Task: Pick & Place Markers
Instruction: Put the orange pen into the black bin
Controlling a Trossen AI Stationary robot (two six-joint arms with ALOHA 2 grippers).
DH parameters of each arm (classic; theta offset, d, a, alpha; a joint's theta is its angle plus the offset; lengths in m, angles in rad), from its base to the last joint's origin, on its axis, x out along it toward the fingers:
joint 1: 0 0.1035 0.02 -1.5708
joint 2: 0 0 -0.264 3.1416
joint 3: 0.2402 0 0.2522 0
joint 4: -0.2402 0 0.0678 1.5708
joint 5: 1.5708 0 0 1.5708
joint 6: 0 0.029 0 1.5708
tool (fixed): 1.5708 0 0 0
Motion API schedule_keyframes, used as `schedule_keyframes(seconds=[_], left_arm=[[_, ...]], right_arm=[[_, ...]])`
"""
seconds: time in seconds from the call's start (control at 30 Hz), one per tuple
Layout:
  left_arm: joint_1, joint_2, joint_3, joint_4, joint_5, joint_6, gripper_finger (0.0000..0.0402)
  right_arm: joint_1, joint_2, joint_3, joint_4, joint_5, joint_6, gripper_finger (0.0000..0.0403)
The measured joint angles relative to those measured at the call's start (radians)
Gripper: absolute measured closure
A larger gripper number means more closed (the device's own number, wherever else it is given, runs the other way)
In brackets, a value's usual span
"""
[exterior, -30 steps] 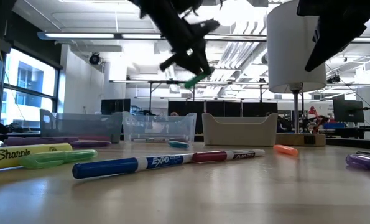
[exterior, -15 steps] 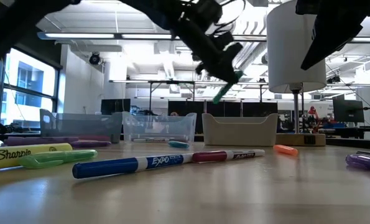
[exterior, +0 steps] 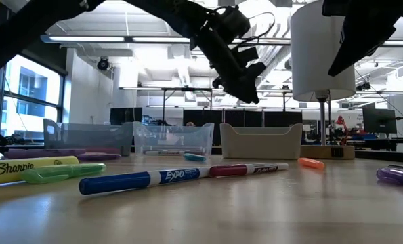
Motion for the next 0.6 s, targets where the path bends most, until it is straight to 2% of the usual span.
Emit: schedule_keyframes(seconds=[0.23, 0.33, 0.5, 0.6], left_arm=[[-0.040, -0.067, 0.027, -0.234, 0.076, -0.175, 0.0260], [-0.084, -0.071, 0.022, -0.309, 0.080, -0.224, 0.0295], [-0.149, -0.075, 0.022, -0.412, 0.089, -0.218, 0.0388], [-0.187, -0.075, -0.008, -0.429, 0.114, -0.198, 0.0387]], right_arm=[[0.000, 0.000, 0.000, 0.043, 0.029, 0.043, 0.0398], [0.000, 0.000, 0.000, 0.075, 0.055, 0.043, 0.0401], [0.000, 0.000, 0.000, 0.117, 0.123, 0.003, 0.0402], [0.000, 0.000, 0.000, 0.159, 0.121, 0.067, 0.0402]])
